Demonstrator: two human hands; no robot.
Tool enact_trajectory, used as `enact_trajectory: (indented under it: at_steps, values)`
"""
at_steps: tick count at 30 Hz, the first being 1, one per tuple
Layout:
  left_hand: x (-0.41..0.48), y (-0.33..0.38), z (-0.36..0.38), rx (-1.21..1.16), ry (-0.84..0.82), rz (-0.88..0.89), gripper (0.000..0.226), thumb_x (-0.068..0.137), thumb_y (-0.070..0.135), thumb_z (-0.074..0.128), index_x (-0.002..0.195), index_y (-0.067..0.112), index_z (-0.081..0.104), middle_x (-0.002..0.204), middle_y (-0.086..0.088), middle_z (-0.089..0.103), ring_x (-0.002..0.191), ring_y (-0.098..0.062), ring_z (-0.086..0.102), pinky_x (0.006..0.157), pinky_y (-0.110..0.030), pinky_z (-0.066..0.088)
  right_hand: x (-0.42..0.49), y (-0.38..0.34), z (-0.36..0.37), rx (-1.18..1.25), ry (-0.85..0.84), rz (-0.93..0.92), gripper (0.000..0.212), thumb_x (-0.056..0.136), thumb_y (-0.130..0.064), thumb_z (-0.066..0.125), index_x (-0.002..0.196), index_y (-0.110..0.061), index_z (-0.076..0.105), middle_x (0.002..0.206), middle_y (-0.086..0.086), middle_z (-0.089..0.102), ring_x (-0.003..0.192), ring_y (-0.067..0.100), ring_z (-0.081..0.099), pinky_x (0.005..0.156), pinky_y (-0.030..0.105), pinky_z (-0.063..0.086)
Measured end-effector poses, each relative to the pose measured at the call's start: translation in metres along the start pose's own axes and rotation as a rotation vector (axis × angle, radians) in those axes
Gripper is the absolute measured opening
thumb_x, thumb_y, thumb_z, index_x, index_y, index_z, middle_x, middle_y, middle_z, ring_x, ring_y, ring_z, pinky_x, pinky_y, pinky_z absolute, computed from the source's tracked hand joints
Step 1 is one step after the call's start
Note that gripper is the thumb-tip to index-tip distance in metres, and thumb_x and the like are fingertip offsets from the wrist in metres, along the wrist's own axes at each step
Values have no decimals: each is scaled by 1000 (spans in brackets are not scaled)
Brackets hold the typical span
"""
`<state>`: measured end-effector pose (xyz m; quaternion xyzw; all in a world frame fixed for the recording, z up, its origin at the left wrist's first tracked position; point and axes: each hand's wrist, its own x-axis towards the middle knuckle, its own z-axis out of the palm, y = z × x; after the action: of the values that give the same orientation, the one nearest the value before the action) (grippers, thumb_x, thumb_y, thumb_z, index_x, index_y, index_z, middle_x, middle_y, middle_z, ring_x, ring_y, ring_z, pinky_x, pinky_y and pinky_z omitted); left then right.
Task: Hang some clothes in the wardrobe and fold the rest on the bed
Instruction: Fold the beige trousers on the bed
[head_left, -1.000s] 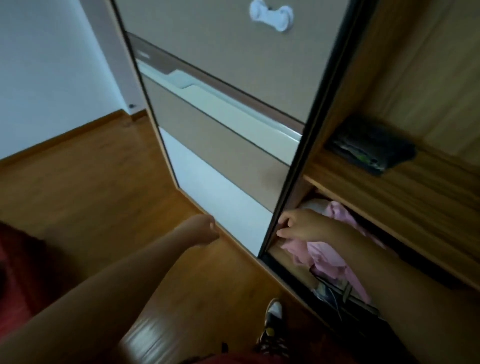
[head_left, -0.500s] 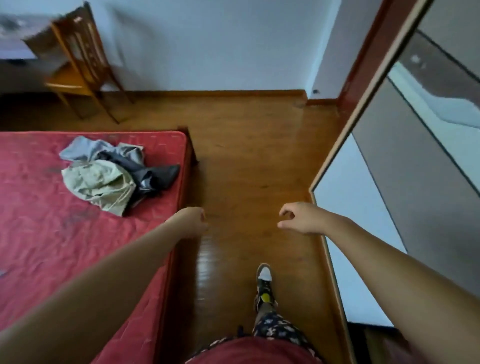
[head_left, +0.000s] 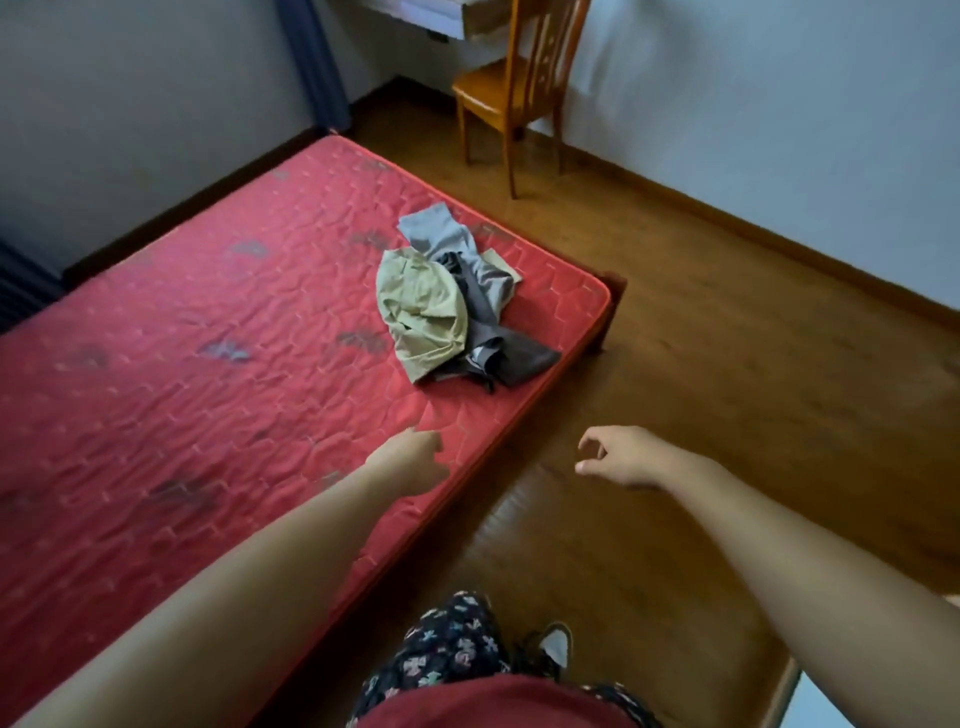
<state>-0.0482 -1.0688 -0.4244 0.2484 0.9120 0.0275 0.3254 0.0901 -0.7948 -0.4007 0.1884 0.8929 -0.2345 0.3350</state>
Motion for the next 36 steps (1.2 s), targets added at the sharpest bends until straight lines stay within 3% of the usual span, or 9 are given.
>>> enact_trajectory:
  at_steps: [11, 18, 22, 26, 32, 36]
  values:
    - [120, -54, -45, -181, -63, -235, 50, 89, 38, 57, 137, 26, 54, 132, -10, 47, 116, -35, 57, 98, -47, 51, 169, -68, -93, -256, -108, -128, 50, 97, -45, 59, 141, -21, 52, 137, 7, 61, 124, 24, 58, 100, 36, 48]
    - [192, -77, -84, -271, -69, -280, 43, 93, 41, 56, 133, 25, 55, 128, -9, 47, 110, -34, 59, 93, -46, 52, 261, -92, -144, -334, -176, -146, 47, 100, -41, 57, 140, -17, 52, 136, 9, 61, 124, 27, 57, 100, 37, 48]
    - [236, -88, -97, -357, -87, -335, 47, 92, 42, 56, 137, 29, 53, 136, -9, 45, 116, -32, 57, 96, -46, 51, 328, -114, -160, -392, -218, -222, 43, 99, -39, 55, 136, -17, 54, 133, 9, 62, 121, 29, 58, 93, 37, 48]
    - [299, -101, -101, -461, -79, -410, 53, 89, 37, 56, 141, 27, 49, 137, -9, 45, 117, -32, 57, 95, -44, 51, 419, -141, -171, -492, -216, -359, 34, 98, -36, 51, 124, -15, 56, 124, 11, 61, 116, 33, 59, 87, 40, 48]
    - [430, -127, -92, -595, -40, -511, 59, 91, 29, 54, 149, 23, 40, 141, -13, 44, 121, -34, 55, 102, -45, 48, 587, -177, -176, -582, -164, -411, 37, 97, -30, 46, 132, -17, 47, 130, 16, 49, 117, 39, 53, 94, 48, 49]
    - [525, -145, -84, -697, 33, -547, 63, 92, 21, 54, 152, 23, 34, 145, -17, 40, 120, -37, 56, 101, -48, 48, 687, -205, -172, -563, -132, -468, 42, 96, -19, 43, 139, -19, 43, 135, 14, 53, 119, 37, 57, 94, 45, 50]
